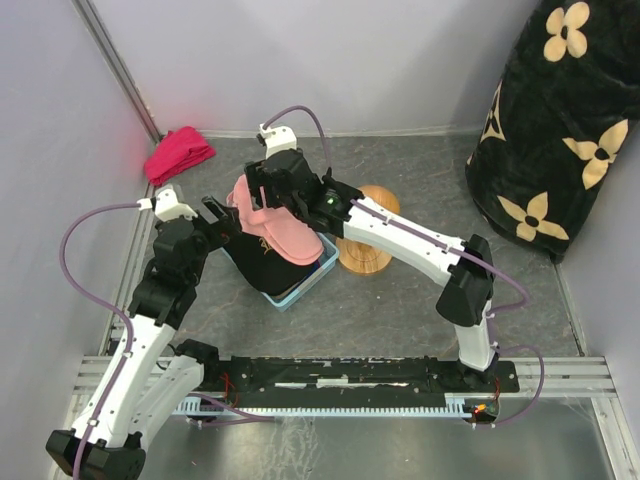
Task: Stack the hats
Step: Pick up the hat from the bin.
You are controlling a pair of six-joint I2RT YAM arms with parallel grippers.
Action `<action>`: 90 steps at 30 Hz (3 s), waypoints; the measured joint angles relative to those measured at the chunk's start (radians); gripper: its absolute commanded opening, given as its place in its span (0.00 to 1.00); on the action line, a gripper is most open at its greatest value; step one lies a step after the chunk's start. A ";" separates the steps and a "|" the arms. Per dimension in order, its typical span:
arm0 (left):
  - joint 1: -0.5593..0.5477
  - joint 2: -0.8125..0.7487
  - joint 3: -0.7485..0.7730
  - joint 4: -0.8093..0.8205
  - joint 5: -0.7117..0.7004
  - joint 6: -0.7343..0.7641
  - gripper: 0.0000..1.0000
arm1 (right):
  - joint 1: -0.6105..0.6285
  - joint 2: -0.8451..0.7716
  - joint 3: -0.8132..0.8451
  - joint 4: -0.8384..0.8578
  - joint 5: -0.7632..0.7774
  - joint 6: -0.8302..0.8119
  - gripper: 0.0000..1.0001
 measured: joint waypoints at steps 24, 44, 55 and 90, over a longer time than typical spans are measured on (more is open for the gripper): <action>0.005 0.008 -0.023 0.008 0.000 0.000 0.99 | -0.085 0.089 0.091 -0.023 -0.173 0.019 0.57; 0.010 0.011 -0.042 0.011 0.000 0.000 0.99 | -0.101 0.084 0.076 -0.001 -0.208 0.003 0.10; 0.011 0.011 -0.063 0.021 0.001 -0.008 0.99 | -0.101 -0.003 0.003 0.040 -0.204 -0.045 0.09; 0.023 0.006 -0.063 0.025 0.000 -0.010 0.99 | -0.072 -0.368 -0.083 0.130 -0.149 -0.148 0.05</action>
